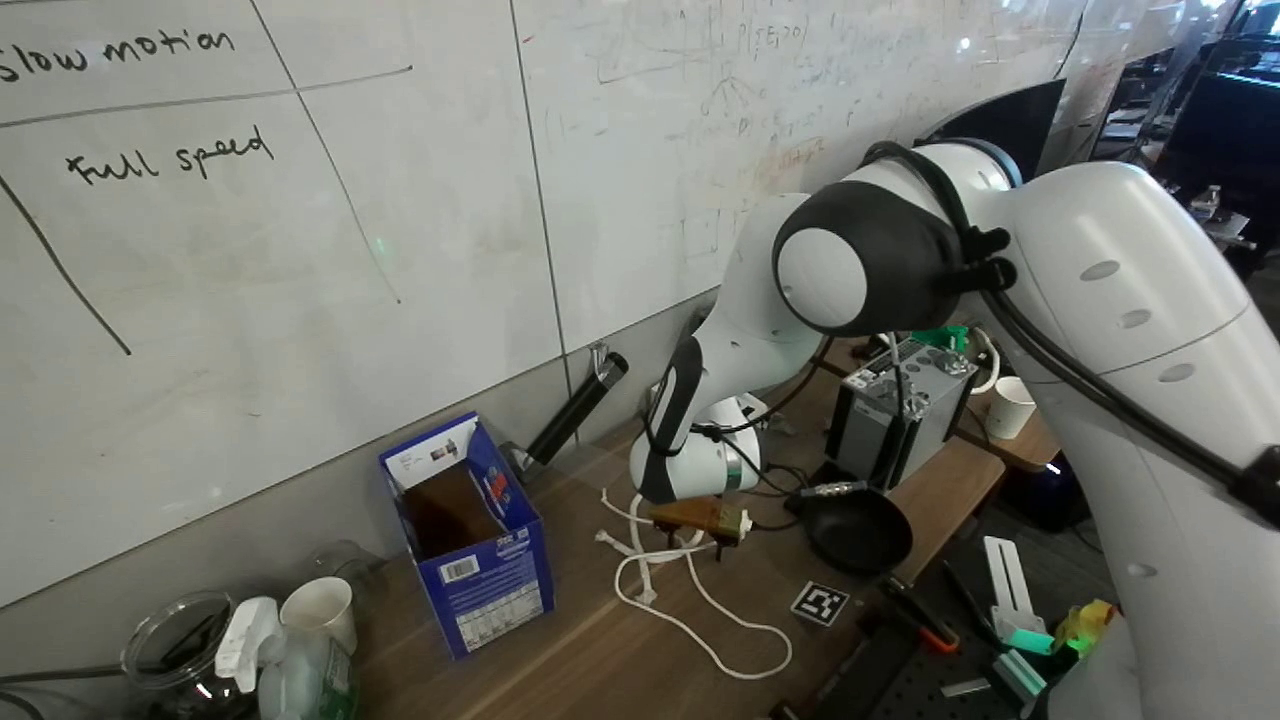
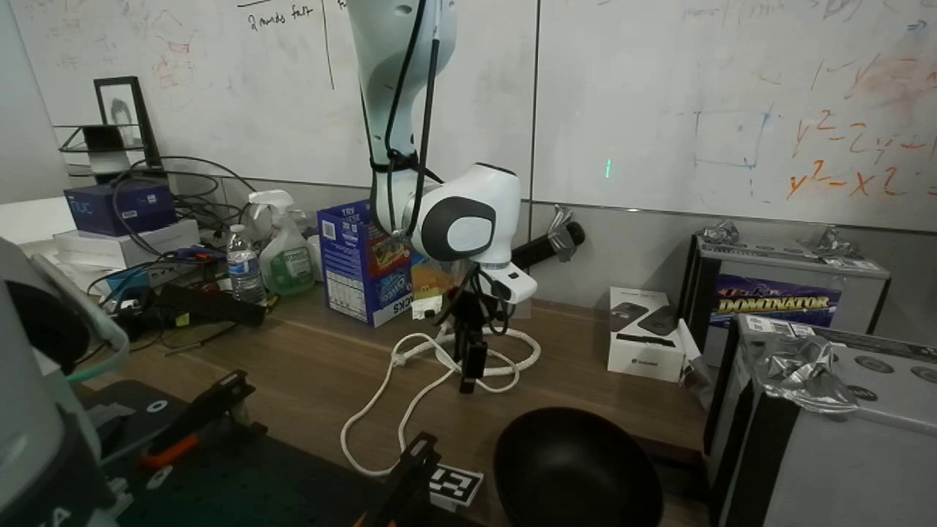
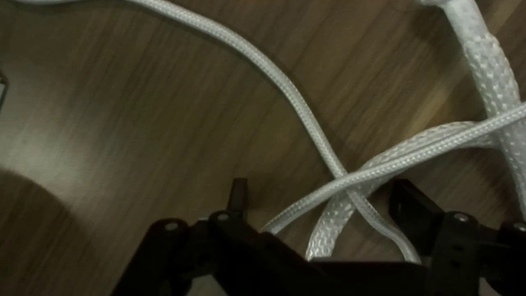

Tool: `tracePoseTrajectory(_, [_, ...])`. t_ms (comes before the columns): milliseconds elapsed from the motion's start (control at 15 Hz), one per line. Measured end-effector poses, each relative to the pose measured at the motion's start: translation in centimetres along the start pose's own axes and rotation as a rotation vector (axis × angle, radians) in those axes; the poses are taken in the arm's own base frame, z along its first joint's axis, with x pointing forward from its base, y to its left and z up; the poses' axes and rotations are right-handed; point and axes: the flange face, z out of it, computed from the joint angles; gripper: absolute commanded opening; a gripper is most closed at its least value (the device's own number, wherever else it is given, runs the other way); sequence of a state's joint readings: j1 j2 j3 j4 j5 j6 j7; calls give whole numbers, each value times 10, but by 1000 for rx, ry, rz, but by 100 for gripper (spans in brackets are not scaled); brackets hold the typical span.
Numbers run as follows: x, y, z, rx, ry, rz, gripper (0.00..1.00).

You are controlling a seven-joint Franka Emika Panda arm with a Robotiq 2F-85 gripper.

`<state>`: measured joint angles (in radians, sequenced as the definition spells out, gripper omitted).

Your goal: Put the white object in the blue box

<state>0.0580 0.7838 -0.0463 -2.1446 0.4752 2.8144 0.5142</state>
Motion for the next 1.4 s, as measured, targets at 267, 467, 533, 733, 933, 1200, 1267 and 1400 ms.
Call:
tracePoseTrajectory(267, [2, -3, -4, 7, 6, -2, 27])
tracePoseTrajectory(467, [3, -3, -7, 11, 8, -2, 7])
tracePoseTrajectory(533, [4, -3, -7, 11, 8, -1, 4])
tracePoseTrajectory(733, [5, -2, -8, 12, 8, 2, 7])
tracePoseTrajectory(933, [8, -4, -11, 15, 14, -14, 7])
tracePoseTrajectory(1200, [19, -20, -41, 53, 51, -77, 7])
tracePoseTrajectory(1267, [21, -24, -53, 68, 61, -93, 7])
tracePoseTrajectory(1400, [25, -35, -81, 101, 85, -126, 7])
